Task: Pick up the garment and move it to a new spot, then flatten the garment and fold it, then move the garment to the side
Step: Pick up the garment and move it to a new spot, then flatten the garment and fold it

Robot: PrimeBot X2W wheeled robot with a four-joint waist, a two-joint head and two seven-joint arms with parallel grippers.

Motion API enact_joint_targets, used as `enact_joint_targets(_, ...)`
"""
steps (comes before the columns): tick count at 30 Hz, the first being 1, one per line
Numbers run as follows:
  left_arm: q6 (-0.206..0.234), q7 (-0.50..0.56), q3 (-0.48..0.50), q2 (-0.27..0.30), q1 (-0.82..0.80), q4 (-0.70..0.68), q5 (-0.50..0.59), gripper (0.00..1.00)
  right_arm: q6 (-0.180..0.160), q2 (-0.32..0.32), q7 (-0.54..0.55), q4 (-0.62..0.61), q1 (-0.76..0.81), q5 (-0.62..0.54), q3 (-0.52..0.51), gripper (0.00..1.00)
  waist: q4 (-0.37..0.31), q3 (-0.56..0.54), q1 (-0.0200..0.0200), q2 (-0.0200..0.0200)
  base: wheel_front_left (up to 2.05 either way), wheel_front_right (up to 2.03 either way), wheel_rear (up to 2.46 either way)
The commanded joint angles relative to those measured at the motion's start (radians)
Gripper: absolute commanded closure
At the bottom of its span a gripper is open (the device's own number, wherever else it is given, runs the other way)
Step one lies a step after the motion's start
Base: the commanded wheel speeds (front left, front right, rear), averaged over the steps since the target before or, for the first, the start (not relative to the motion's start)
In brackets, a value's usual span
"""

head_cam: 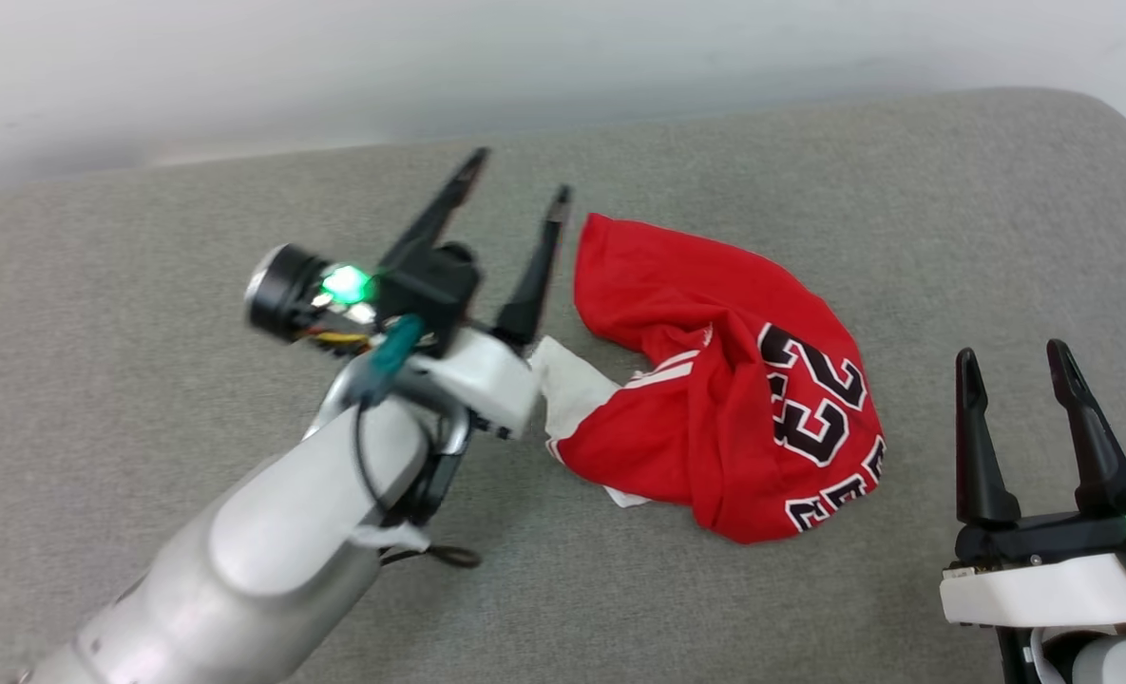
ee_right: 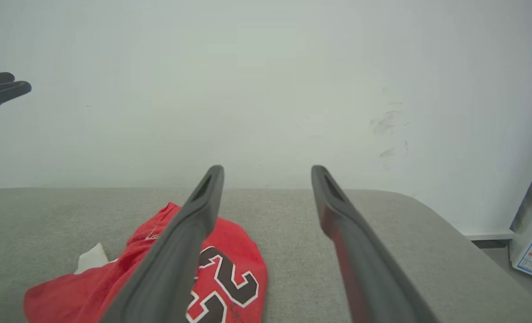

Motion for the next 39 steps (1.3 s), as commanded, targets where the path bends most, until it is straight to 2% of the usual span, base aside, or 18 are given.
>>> enact_joint_targets(1,0.039,-0.006,0.054,0.013,0.051,-0.050,0.031,0.00,0.000,0.002,-0.002,-0.002,0.018,-0.004,-0.002,0.00,0.017,-0.015,0.0000,-0.0001,0.00,0.00,0.00)
enact_joint_targets(4,0.089,-0.005,0.140,0.036,0.161,-0.123,0.072,0.00,0.000,0.002,-0.002,0.001,0.022,-0.004,0.000,0.00,0.031,-0.030,0.0000,-0.0001,0.00,0.00,0.00)
enact_joint_targets(8,0.124,-0.005,0.238,0.054,0.304,-0.203,0.131,0.00,0.000,0.002,-0.002,0.004,0.036,-0.002,0.001,0.00,0.048,-0.053,0.0000,-0.0001,0.00,0.00,0.00)
enact_joint_targets(10,0.134,-0.005,0.290,0.054,0.377,-0.231,0.154,0.00,0.000,0.002,-0.002,0.006,0.040,-0.001,0.001,0.00,0.056,-0.065,0.0000,-0.0001,0.00,0.00,0.00)
enact_joint_targets(14,0.125,-0.005,0.377,0.038,0.502,-0.264,0.197,0.00,0.000,0.002,-0.002,0.008,0.057,0.003,0.000,0.00,0.070,-0.084,0.0000,-0.0001,0.00,0.00,0.00)
enact_joint_targets(24,0.055,-0.005,0.572,-0.070,0.725,-0.275,0.282,0.00,0.000,0.002,-0.002,0.021,0.084,0.010,0.010,0.00,0.078,-0.119,0.0000,-0.0001,0.00,0.00,0.00)
enact_joint_targets(34,-0.087,-0.005,0.701,-0.199,0.841,-0.262,0.374,0.00,0.000,0.002,-0.002,0.055,0.112,0.035,0.020,0.00,0.070,-0.137,0.0000,-0.0001,0.00,0.00,0.00)
enact_joint_targets(39,-0.129,-0.006,0.745,-0.238,0.865,-0.251,0.408,0.00,0.000,0.002,-0.002,0.067,0.122,0.037,0.021,0.00,0.068,-0.145,0.0000,-0.0001,0.00,0.00,0.00)
